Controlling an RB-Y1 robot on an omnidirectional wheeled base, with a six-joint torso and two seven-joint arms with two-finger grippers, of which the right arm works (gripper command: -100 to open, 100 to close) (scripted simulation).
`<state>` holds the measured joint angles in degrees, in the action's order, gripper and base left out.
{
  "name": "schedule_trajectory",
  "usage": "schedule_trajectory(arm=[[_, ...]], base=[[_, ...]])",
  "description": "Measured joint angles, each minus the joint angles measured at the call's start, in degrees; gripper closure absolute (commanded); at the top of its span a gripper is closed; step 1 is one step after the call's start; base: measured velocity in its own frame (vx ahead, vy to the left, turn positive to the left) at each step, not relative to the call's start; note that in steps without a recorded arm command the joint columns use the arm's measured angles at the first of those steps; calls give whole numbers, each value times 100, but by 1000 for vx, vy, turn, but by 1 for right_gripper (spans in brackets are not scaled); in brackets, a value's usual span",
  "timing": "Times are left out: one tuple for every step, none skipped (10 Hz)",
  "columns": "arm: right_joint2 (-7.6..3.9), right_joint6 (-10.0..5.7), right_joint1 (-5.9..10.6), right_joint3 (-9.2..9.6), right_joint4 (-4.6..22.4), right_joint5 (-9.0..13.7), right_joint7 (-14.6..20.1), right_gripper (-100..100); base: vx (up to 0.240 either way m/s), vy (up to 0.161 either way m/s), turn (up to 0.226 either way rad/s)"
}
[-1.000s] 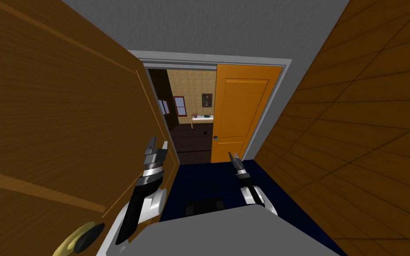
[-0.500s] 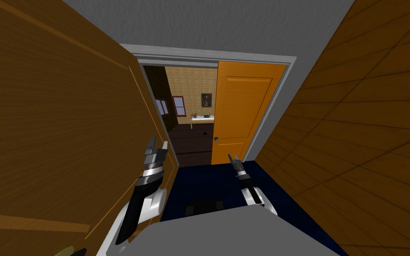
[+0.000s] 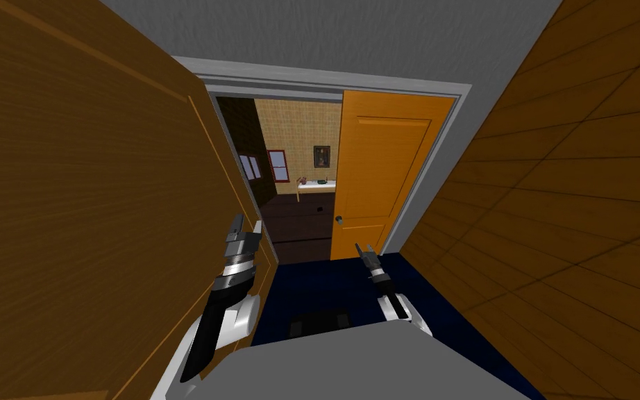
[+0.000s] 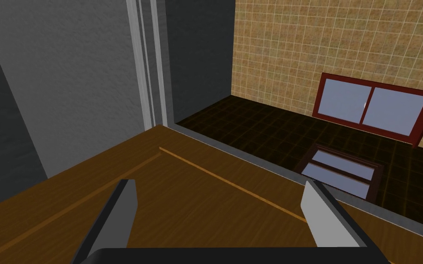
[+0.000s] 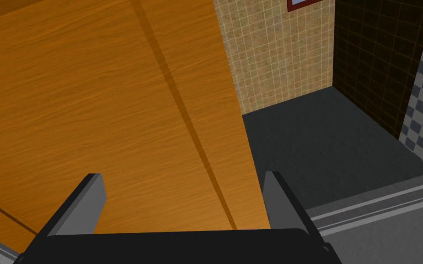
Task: Pull the door open
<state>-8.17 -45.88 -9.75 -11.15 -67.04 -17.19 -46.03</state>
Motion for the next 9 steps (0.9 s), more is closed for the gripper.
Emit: schedule_trajectory(arm=[[-16,-40,41,-31,140,-37,-93,-100],[-21,-50,63,-51,215,-78,-176,-100],[-43,-75,83,-77,317,-112,-250,-100],[-47,-126,150,-109,485,-145,-347,-100],[-66,-167,218,-149,667,-200,-472,-100],[-68,-214,258,-182,821,-247,-597,-100],[-70,-244,302,-214,961,-303,-724,-100],[-82,-250,324,-236,1044,-349,-816,-100],[-86,-253,321,-252,1090,-387,-885,-100]], base=[[100,30,-23],[94,43,-20],[99,29,-21],[125,29,-32],[134,41,-29],[143,56,-31],[138,38,-24],[127,19,-13],[115,8,-15]])
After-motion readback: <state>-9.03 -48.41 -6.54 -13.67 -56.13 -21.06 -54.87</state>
